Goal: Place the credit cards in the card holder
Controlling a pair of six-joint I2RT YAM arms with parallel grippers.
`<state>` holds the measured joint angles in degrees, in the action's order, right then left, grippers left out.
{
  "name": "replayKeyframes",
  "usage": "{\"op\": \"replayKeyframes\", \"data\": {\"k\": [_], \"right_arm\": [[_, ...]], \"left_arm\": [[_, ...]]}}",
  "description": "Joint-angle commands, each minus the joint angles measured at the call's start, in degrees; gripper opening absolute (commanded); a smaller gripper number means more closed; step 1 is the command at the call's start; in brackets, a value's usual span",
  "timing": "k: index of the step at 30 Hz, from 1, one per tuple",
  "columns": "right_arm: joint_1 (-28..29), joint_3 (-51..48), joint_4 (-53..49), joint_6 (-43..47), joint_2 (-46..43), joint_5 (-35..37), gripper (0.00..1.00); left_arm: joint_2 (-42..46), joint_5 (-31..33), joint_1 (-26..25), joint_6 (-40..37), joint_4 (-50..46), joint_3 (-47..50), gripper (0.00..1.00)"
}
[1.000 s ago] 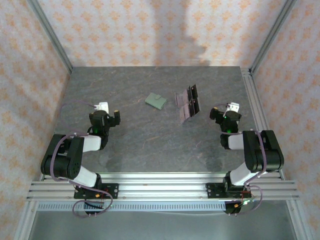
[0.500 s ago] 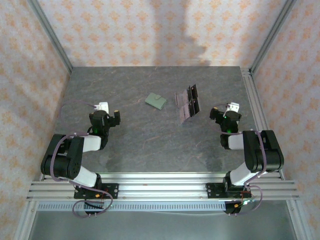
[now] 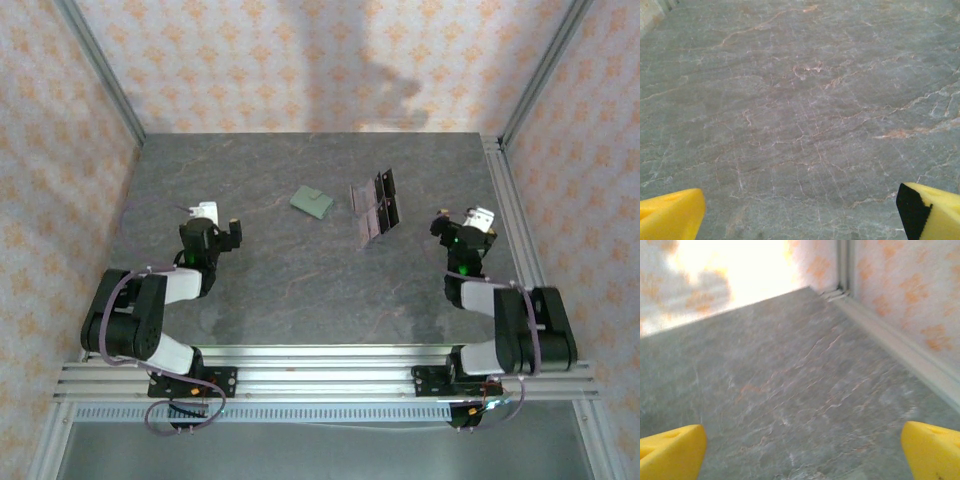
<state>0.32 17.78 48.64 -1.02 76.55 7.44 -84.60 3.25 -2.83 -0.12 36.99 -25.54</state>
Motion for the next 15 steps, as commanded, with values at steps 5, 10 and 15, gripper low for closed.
{"op": "replayKeyframes", "data": {"k": [5, 10, 15], "right_arm": [[-0.32, 3.48, -20.07, -12.67, -17.46, 3.88, 0.99], [-0.76, 12.41, -35.73, -21.27, -24.37, -5.64, 0.99], [-0.38, 18.8, -35.73, -24.57, -25.7, -25.81, 0.9]], "left_arm": [[7.44, 3.1, 0.37, 2.9, -16.78, -6.87, 1.0], [11.54, 0.5, -0.05, 6.63, -29.18, -13.12, 1.0], [11.65, 2.5, -0.87, 15.22, -45.95, -23.03, 1.0]]}}
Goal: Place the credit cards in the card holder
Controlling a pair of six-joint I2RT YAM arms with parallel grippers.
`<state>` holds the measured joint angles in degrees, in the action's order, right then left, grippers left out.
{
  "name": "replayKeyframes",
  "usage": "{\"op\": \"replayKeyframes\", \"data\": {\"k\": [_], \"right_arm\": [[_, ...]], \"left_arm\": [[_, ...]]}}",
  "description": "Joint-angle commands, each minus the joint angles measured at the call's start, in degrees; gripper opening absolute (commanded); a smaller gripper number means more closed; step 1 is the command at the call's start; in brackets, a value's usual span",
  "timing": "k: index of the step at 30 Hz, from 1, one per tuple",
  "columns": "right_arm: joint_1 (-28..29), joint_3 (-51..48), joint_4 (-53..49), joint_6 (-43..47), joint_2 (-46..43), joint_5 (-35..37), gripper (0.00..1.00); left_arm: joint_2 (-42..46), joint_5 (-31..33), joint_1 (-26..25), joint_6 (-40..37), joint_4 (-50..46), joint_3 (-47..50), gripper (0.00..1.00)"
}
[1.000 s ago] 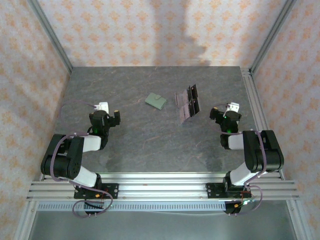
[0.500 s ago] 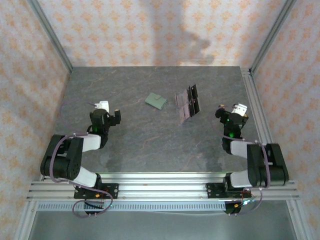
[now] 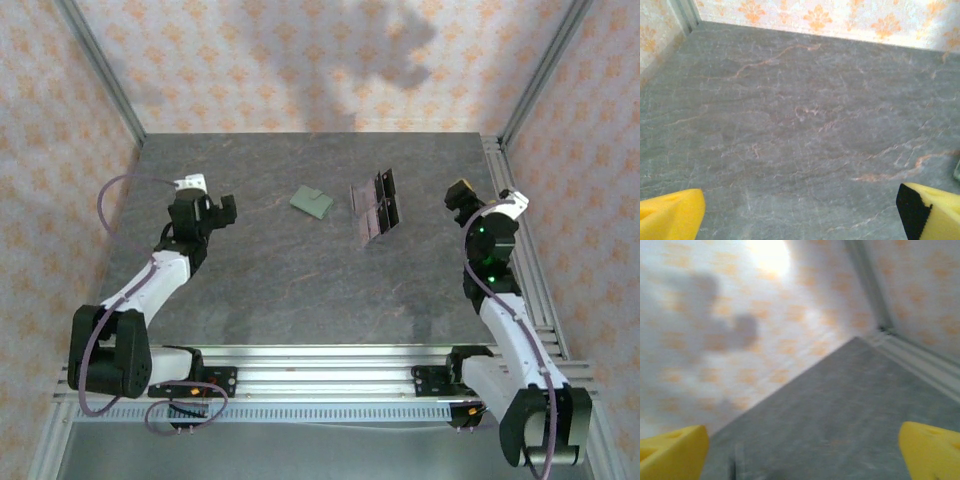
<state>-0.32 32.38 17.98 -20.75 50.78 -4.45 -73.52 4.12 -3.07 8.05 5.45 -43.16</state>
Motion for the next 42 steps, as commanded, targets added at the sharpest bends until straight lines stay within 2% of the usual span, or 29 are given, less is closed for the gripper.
{"op": "replayKeyframes", "data": {"k": [1, 3, 7, 13, 17, 20, 24, 34, 42], "right_arm": [[0.8, 6.89, -7.21, -5.34, 1.62, -16.1, 0.87], [3.17, 13.17, -13.2, -4.47, 5.76, -19.02, 0.84], [11.36, 28.73, -28.56, 2.27, 18.95, -20.13, 0.75], [24.04, 50.31, -46.04, 10.09, 40.26, -14.6, 0.71], [28.65, 69.9, -61.9, 16.01, 57.9, -11.54, 0.67], [30.71, 82.05, -69.85, 19.43, 69.01, -7.41, 0.67], [31.69, 92.86, -73.35, 20.76, 79.28, -4.88, 0.67], [31.76, 112.34, -72.12, 16.04, 96.71, -7.64, 0.68], [31.7, 115.23, -68.16, 13.41, 102.13, -10.24, 0.68]], "left_arm": [[0.18, 0.92, -0.7, 9.38, -18.22, -7.47, 1.0], [-0.69, -0.33, -1.09, 13.0, -23.99, -10.57, 1.0], [-1.8, -1.89, -1.84, 18.04, -28.72, -13.06, 1.0], [-3.38, -4.9, -2.18, 25.06, -32.36, -16.25, 1.0], [-5.59, -7.38, -2.39, 27.1, -34.06, -18.88, 1.0], [-6.88, -8.59, -2.62, 28.7, -34.49, -19.67, 1.0], [-8.62, -10.16, -3.25, 29.65, -34.05, -19.95, 1.0], [-12.18, -11.69, -4.7, 28.87, -34.75, -20.4, 1.0], [-12.17, -12.23, -4.82, 27.9, -36.45, -21.51, 1.0]]}}
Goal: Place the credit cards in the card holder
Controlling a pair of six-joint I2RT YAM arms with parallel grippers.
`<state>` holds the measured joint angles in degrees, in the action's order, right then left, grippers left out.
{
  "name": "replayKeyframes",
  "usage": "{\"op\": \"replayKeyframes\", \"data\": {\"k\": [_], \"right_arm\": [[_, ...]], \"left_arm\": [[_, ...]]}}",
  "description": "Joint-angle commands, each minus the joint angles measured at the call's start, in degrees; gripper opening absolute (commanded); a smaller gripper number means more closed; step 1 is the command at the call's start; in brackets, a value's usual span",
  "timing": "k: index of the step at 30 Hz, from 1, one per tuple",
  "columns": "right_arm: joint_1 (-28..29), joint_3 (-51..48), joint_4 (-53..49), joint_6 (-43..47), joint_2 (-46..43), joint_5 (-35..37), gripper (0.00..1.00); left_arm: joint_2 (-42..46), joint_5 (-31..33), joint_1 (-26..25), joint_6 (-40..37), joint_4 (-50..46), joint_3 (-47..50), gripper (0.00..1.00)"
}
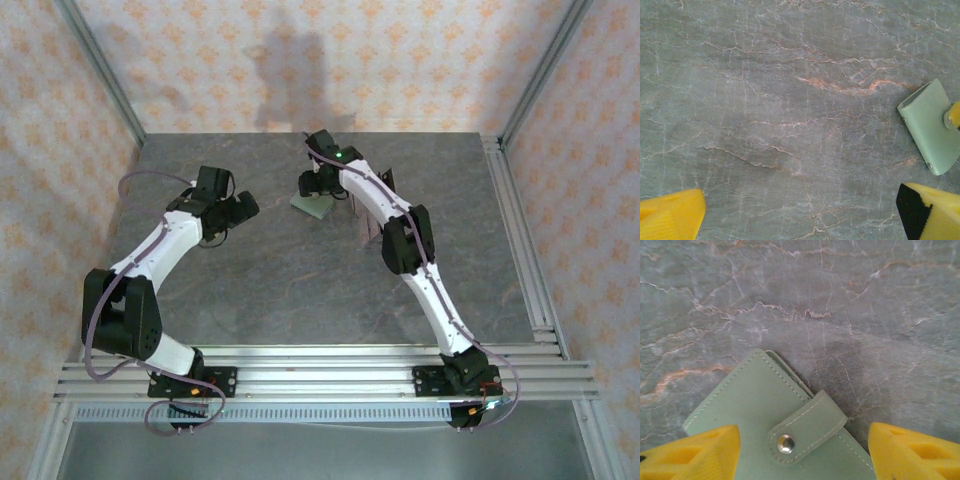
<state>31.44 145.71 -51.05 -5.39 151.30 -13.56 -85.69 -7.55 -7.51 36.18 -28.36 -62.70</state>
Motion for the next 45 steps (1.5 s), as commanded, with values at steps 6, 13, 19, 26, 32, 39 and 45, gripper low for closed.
{"op": "replayKeyframes", "data": {"k": [6, 13, 19, 26, 32, 39, 45], "right_arm": [[0.37, -3.6, 0.91, -3.14, -0.77, -5.12, 0.5], [2.73, -27.69, 8.15, -5.2, -13.89, -6.19, 0.37], [6.91, -52.1, 15.57, -11.35, -30.43, -3.42, 0.43], [10.38, -60.2, 12.19, -11.01, -43.23, 1.86, 0.59], [14.28, -59.35, 6.5, 4.41, -41.88, 5.86, 0.58], [15.13, -61.67, 9.43, 14.4, -39.07, 8.84, 0.57], [15.57, -61.62, 10.8, 15.4, -39.08, 6.65, 0.57]], "left_arm": [[0.85, -0.65, -0.48, -1.24, -3.73, -2.17, 1.0], [2.09, -1.06, -0.55, -1.42, -4.24, -1.22, 1.0], [3.43, -2.0, -1.01, -0.55, -3.58, 0.87, 1.0], [4.2, -2.75, -1.98, 1.62, -2.11, 4.47, 1.0], [6.52, -2.35, -2.42, 3.01, -1.69, 7.17, 1.0], [7.64, -1.33, -2.35, 3.36, -2.32, 7.84, 1.0], [7.64, -1.42, -2.41, 4.32, -1.89, 8.2, 1.0]]}}
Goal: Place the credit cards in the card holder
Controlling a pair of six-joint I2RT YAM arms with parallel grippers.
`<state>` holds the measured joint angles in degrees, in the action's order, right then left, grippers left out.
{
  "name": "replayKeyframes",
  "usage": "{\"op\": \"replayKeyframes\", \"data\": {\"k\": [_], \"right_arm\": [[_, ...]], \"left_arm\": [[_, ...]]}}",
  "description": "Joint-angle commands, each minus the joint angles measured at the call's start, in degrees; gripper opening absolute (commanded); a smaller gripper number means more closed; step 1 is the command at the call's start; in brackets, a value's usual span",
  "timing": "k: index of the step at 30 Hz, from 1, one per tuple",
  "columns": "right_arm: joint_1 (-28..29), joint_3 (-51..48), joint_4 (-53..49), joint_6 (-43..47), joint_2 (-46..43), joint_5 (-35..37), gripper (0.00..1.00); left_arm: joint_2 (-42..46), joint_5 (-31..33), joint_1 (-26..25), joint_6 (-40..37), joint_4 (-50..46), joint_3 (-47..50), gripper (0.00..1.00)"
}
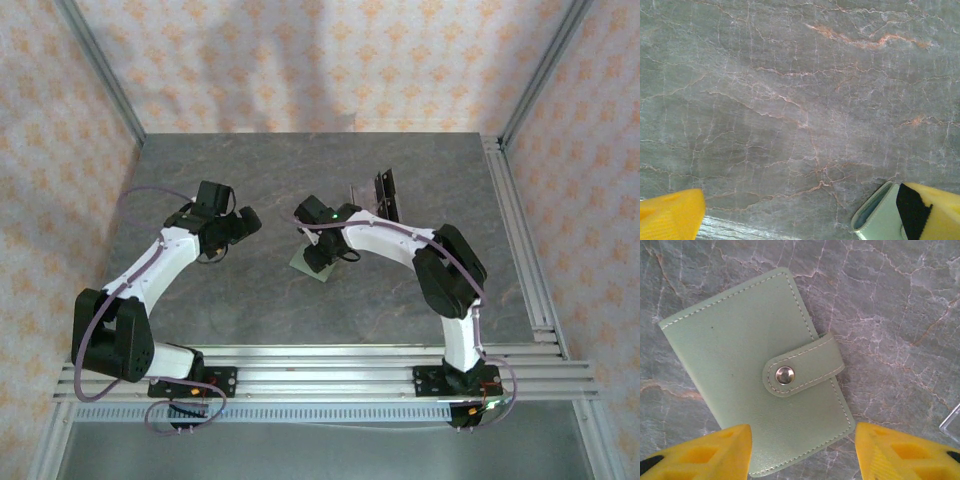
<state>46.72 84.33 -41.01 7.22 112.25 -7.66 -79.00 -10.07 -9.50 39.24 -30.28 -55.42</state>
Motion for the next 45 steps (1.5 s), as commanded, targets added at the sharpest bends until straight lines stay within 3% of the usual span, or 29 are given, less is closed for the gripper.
{"op": "replayKeyframes", "data": {"k": [1, 14, 23, 29, 45], "right_arm": [[0.44, -0.05, 0.83, 2.96, 0.14, 0.71, 0.57], [0.98, 5.17, 0.59, 4.98, 5.63, 1.79, 0.56], [1.01, 5.31, 1.29, 5.39, 7.07, 5.71, 0.41], [1.01, 6.06, 1.56, 5.34, 5.66, 6.38, 0.51], [0.99, 7.76, 2.24, 6.38, 6.91, 7.22, 0.46]], "left_arm": [[0.94, 1.1, -0.41, 1.27, 0.05, 0.99, 1.0], [1.33, 1.42, -0.49, 1.62, 0.06, 1.79, 1.0], [1.73, 1.21, -0.47, 1.53, -0.22, 1.63, 1.0], [1.8, 0.85, -0.45, 1.71, -0.13, 1.62, 1.0], [2.1, 0.75, -0.65, 2.13, -0.07, 1.84, 1.0]]}}
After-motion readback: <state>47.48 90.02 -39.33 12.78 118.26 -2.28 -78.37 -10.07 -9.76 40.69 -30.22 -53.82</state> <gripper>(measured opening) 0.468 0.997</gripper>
